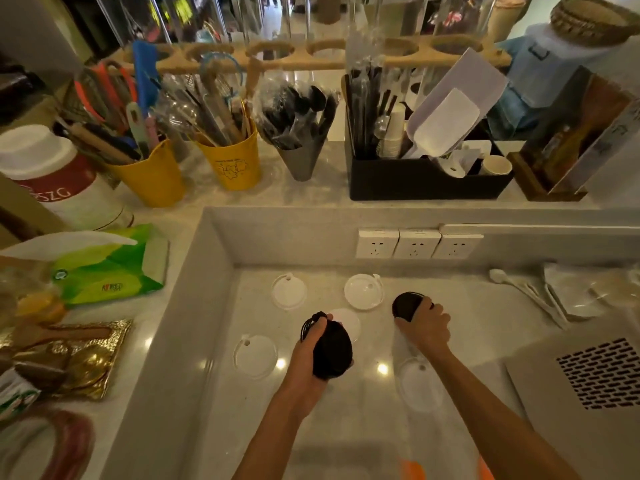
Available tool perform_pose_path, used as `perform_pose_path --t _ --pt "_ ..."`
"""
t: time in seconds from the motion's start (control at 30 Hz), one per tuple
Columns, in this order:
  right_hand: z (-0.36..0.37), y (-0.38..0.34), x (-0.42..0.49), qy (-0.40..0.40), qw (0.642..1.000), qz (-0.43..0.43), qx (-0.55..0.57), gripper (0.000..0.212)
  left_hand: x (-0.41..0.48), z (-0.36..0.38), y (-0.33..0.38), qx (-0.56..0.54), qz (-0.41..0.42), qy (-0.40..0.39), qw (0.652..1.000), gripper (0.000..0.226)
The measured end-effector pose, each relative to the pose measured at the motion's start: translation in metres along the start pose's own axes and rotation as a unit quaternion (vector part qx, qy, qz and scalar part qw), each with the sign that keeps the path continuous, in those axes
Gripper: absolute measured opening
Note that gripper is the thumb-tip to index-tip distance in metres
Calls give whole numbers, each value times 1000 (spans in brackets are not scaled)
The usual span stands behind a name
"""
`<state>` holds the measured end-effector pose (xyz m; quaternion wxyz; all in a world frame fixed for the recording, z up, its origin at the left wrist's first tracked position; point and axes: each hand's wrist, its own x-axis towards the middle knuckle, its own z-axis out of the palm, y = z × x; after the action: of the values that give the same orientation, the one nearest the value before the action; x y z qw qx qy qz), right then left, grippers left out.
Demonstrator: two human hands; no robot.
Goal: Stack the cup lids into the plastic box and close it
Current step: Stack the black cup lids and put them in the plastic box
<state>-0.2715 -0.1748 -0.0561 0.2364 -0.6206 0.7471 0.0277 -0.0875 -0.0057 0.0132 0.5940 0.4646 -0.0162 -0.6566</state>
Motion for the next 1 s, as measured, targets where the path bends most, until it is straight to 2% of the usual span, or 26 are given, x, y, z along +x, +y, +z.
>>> perform_pose_path --t 0.07,0.17,0.23,0.3,0.37,0.47,0.53,0.63,0.73,0.83,1.0 --pt "3 7 -2 12 1000 -16 6 85 -2 -1 0 -9 -4 2 1000 27" --pt "-8 18 -10 -40 995 -20 85 86 -8 -3 0 1 2 -3 1000 27" --pt "-24 24 -30 -114 966 -26 231 88 -15 -4 0 22 15 7 1000 41" --pt "-36 28 -67 -198 918 -76 334 84 -25 -3 -1 56 28 19 998 62" --pt "-39 29 -110 -253 892 -147 344 78 -35 -1 -3 103 41 18 994 72" --pt "-36 25 -167 -294 862 -197 364 78 -49 1 -13 161 67 -5 985 70" --pt "-33 20 -193 -294 849 -208 387 80 -58 1 -21 199 80 -25 976 66" --pt "-30 13 -215 -270 848 -220 398 80 -72 1 -29 245 100 -36 964 61" --pt "-36 9 -226 -280 840 -235 401 75 -82 -2 -27 256 111 -37 960 50" --pt "-44 4 -233 -294 814 -225 447 66 -90 -4 -20 249 122 -38 960 57" --pt "-47 -7 -245 -225 832 -255 438 61 -97 -4 -16 228 128 -40 964 73"
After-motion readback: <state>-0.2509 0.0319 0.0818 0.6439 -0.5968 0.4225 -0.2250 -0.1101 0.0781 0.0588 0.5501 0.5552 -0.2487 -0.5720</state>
